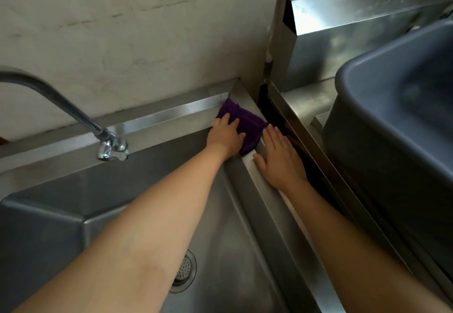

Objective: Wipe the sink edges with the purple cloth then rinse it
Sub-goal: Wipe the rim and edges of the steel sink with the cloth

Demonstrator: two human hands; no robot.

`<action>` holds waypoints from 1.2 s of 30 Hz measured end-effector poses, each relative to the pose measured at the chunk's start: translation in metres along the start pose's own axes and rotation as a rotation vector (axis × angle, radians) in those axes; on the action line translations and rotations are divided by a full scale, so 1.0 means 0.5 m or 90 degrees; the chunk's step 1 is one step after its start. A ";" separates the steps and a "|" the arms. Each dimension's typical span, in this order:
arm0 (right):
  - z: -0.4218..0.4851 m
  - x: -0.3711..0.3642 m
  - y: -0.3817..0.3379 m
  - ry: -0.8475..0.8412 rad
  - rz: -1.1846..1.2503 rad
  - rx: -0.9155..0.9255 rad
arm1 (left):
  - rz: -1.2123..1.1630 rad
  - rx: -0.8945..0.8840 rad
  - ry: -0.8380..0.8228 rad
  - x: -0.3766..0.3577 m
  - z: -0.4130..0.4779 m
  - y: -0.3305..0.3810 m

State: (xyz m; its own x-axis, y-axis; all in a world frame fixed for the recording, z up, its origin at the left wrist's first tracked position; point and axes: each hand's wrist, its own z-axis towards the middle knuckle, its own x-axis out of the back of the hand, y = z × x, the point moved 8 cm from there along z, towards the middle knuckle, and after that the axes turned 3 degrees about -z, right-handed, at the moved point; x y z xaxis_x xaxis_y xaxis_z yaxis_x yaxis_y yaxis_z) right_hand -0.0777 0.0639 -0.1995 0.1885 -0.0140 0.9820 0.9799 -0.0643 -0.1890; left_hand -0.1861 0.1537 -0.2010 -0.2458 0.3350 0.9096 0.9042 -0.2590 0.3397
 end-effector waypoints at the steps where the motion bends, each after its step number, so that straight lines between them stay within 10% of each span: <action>1: -0.002 -0.001 0.000 0.004 0.005 -0.008 | 0.004 -0.001 -0.003 -0.002 0.000 -0.001; 7: 0.027 0.023 -0.042 0.073 0.047 -0.001 | -0.055 -0.001 -0.025 0.000 0.001 -0.007; 13: 0.103 -0.012 -0.119 -0.054 -0.003 0.130 | -0.439 -0.022 0.020 0.033 -0.065 -0.058; 19: 0.131 0.002 -0.129 0.060 -0.040 0.134 | -0.127 0.082 0.342 0.091 -0.158 -0.237; 29: 0.178 0.080 -0.214 0.231 0.267 -0.009 | 0.031 0.227 0.252 0.048 -0.208 -0.383; 36: 0.186 -0.061 -0.415 -0.071 0.113 0.244 | 0.081 0.162 0.222 0.044 -0.226 -0.404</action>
State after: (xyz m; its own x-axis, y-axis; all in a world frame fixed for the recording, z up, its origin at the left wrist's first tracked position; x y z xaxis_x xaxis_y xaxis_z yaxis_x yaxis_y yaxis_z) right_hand -0.2805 0.1705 -0.1901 0.3409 0.1184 0.9326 0.8813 0.3051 -0.3608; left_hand -0.4138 0.1111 -0.2224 -0.1900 -0.0213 0.9816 0.9814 -0.0327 0.1893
